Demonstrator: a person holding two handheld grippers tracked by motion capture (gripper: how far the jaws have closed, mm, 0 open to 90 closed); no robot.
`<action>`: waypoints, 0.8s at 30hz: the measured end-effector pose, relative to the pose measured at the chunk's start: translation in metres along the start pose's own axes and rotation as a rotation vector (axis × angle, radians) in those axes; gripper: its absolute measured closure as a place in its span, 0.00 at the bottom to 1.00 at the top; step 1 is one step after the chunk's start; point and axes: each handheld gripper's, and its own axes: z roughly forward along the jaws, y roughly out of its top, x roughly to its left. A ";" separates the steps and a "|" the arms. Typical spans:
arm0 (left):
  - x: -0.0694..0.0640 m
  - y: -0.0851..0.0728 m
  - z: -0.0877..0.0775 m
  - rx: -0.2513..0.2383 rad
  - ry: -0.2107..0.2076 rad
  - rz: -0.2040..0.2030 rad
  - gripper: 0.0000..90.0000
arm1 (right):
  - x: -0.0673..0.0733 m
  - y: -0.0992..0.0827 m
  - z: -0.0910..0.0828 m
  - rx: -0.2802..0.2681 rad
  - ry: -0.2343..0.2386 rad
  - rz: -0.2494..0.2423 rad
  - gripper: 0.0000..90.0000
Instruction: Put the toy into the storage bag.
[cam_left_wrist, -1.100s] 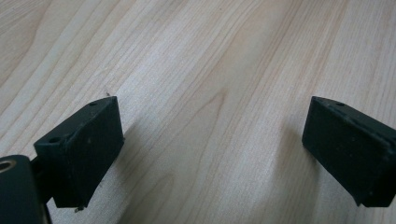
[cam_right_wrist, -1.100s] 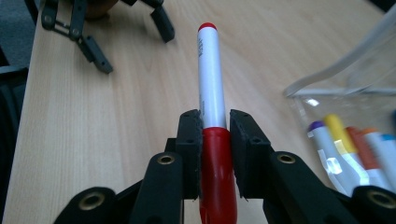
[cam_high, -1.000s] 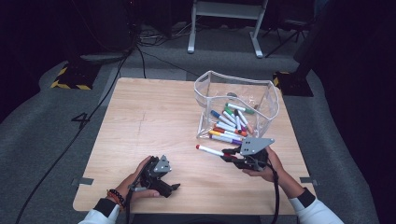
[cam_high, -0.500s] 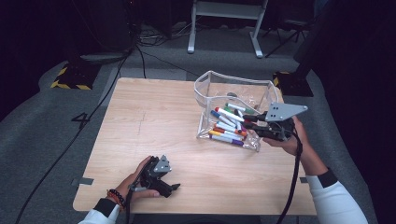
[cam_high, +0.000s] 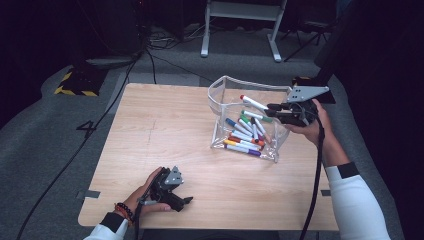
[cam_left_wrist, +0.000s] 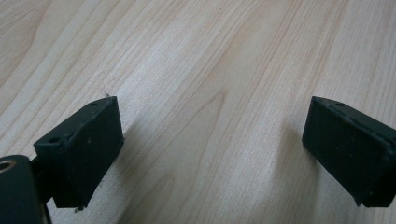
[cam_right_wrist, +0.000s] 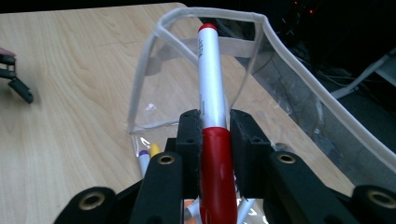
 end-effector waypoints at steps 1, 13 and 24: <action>0.000 0.000 0.000 0.000 0.000 0.000 0.06 | -0.004 0.000 0.001 0.003 0.000 0.012 0.83; 0.000 0.000 0.000 0.000 0.000 0.000 0.06 | -0.027 -0.004 0.037 0.152 -0.024 0.065 0.83; 0.000 0.000 0.000 0.000 0.000 0.000 0.06 | -0.029 -0.005 0.052 0.331 0.059 0.089 0.83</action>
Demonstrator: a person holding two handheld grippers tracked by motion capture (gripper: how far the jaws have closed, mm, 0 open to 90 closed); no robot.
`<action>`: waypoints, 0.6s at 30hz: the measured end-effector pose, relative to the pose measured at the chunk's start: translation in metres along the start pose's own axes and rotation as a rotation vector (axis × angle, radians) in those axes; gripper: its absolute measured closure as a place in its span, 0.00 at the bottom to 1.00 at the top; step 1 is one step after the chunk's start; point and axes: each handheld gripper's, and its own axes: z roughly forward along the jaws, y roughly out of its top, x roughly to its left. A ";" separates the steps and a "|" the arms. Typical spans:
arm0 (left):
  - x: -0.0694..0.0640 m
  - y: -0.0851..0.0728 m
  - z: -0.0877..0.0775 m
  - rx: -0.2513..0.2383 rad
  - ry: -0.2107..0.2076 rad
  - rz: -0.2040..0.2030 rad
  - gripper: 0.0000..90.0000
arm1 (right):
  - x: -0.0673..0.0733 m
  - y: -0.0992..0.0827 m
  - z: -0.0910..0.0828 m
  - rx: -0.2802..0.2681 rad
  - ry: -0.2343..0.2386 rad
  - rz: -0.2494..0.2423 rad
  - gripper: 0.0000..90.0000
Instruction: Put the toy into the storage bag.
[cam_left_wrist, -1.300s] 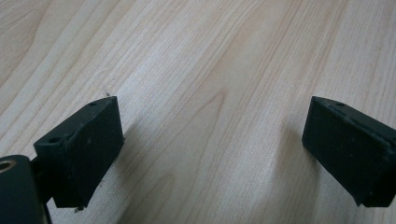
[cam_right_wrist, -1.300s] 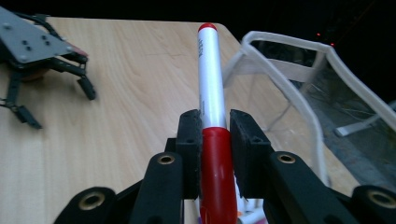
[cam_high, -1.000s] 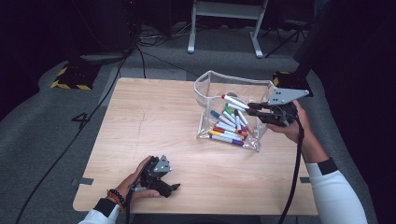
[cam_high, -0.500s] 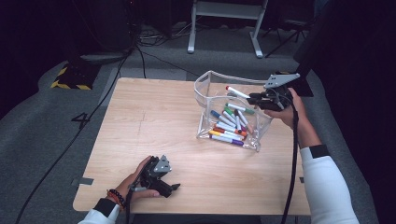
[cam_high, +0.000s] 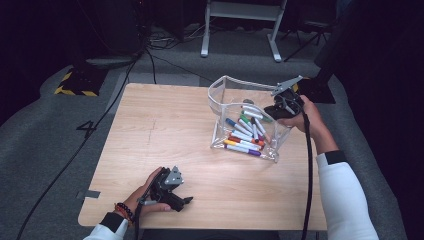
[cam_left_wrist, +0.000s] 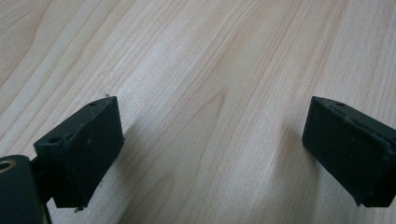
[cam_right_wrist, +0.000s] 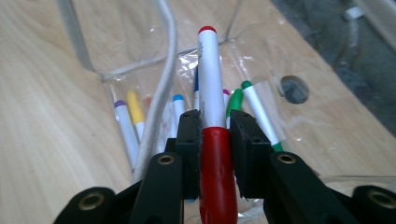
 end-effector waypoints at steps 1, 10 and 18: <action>0.000 0.000 0.000 0.000 0.000 0.000 0.06 | 0.000 0.000 0.000 0.009 0.017 -0.003 0.83; 0.000 0.000 0.000 0.000 -0.001 0.000 0.06 | 0.007 0.000 0.003 0.075 0.131 -0.024 0.83; 0.000 0.000 0.000 0.000 0.000 0.000 0.06 | 0.014 0.002 0.005 0.096 0.115 -0.057 0.78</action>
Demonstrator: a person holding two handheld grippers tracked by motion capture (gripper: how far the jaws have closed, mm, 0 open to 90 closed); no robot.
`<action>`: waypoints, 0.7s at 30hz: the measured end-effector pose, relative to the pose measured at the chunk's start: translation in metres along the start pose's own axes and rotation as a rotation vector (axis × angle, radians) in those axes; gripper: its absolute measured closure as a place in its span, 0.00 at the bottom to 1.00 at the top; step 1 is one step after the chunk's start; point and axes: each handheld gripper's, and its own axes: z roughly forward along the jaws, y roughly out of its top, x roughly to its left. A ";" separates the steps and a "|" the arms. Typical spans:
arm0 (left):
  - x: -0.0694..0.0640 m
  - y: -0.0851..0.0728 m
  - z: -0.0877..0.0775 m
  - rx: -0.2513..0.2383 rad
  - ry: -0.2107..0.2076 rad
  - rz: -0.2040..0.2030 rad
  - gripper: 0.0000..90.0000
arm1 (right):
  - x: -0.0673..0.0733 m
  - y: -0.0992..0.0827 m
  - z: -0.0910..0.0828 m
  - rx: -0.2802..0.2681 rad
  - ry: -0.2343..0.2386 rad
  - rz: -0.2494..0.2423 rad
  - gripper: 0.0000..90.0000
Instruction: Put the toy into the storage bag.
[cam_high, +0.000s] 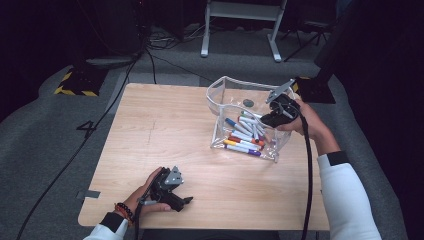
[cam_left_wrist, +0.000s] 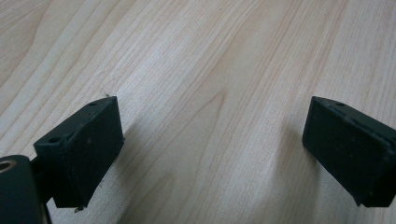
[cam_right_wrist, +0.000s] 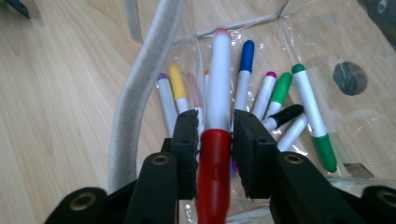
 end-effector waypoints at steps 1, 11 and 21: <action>0.000 0.000 0.000 0.000 0.000 0.000 0.06 | 0.000 0.000 0.000 0.003 -0.003 0.001 0.76; 0.000 0.000 0.000 0.000 0.000 0.000 0.06 | -0.002 0.000 -0.001 -0.045 -0.081 0.034 0.60; 0.000 0.000 0.000 0.000 -0.001 0.000 0.06 | -0.002 -0.004 -0.011 -0.140 -0.161 0.106 0.39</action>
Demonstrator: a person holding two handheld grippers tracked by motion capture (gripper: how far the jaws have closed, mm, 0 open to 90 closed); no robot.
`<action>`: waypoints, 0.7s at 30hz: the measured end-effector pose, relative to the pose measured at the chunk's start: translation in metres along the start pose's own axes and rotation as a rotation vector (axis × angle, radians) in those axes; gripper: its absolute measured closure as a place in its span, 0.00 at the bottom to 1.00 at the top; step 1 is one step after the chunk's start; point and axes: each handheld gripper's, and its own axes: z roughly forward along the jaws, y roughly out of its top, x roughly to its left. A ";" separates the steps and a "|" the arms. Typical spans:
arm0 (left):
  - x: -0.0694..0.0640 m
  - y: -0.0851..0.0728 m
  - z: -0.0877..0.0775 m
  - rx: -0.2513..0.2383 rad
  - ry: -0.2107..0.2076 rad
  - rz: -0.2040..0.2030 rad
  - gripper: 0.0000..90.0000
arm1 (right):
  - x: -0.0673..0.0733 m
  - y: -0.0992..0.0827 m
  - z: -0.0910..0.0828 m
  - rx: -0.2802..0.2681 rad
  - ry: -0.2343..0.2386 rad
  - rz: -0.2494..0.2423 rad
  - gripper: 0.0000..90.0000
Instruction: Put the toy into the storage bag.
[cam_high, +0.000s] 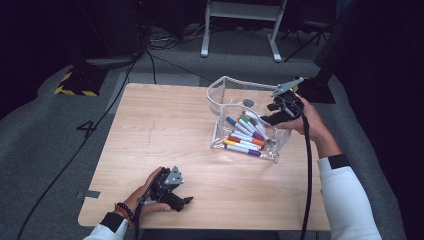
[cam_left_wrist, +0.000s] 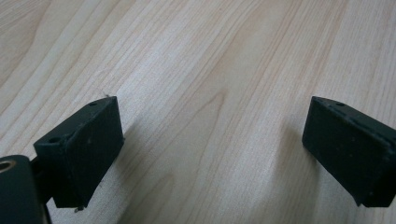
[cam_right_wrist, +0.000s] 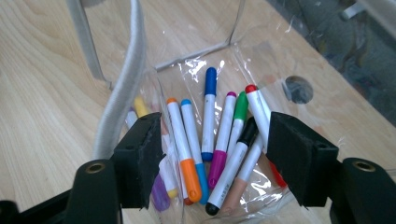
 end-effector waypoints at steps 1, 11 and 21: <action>0.000 0.000 0.000 0.000 -0.001 0.000 0.06 | 0.000 0.000 -0.002 -0.010 -0.004 0.005 0.37; 0.000 0.000 0.000 0.000 -0.001 0.000 0.06 | 0.003 -0.003 -0.025 -0.123 -0.023 0.037 0.34; 0.000 0.000 0.000 0.000 -0.001 0.000 0.06 | 0.008 -0.013 -0.048 -0.202 -0.047 0.058 0.32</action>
